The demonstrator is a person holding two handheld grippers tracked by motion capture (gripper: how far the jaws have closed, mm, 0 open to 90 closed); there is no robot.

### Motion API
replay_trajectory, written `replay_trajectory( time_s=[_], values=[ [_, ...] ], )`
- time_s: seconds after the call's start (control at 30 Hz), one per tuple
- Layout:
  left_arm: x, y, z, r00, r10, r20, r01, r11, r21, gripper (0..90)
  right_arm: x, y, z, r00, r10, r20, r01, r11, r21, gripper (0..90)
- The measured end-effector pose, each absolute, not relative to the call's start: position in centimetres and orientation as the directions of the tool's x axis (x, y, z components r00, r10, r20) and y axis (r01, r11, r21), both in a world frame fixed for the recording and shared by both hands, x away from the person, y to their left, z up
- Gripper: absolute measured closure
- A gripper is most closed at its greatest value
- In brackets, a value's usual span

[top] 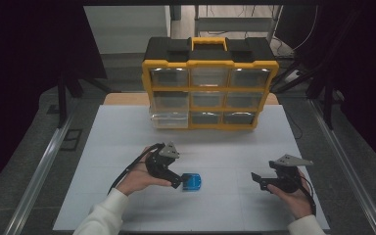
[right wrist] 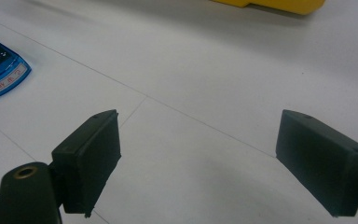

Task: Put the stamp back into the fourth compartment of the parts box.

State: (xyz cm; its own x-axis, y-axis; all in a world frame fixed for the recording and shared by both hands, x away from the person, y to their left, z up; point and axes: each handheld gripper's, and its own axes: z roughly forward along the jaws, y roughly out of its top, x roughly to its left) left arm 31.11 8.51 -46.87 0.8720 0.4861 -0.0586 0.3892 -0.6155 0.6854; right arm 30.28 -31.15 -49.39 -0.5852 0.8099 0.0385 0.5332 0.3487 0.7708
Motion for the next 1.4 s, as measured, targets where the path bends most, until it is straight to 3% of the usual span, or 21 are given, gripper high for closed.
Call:
replay_trajectory(
  time_s=[0.33,0.87,1.4],
  values=[
    [31.7,7.8,-47.3,0.861,0.503,-0.071,0.420,-0.626,0.657,11.0,30.2,-31.5,-49.4,-0.575,0.817,0.038,0.536,0.341,0.772,14.4],
    [31.6,5.4,-48.6,0.901,0.433,-0.025,0.363,-0.721,0.591,11.9,30.1,-31.6,-49.4,-0.577,0.816,0.037,0.535,0.344,0.772,14.4],
    [32.4,3.8,-49.9,0.936,0.347,-0.068,0.333,-0.800,0.500,8.9,30.1,-31.6,-49.4,-0.572,0.819,0.039,0.542,0.342,0.768,14.5]
  ],
)
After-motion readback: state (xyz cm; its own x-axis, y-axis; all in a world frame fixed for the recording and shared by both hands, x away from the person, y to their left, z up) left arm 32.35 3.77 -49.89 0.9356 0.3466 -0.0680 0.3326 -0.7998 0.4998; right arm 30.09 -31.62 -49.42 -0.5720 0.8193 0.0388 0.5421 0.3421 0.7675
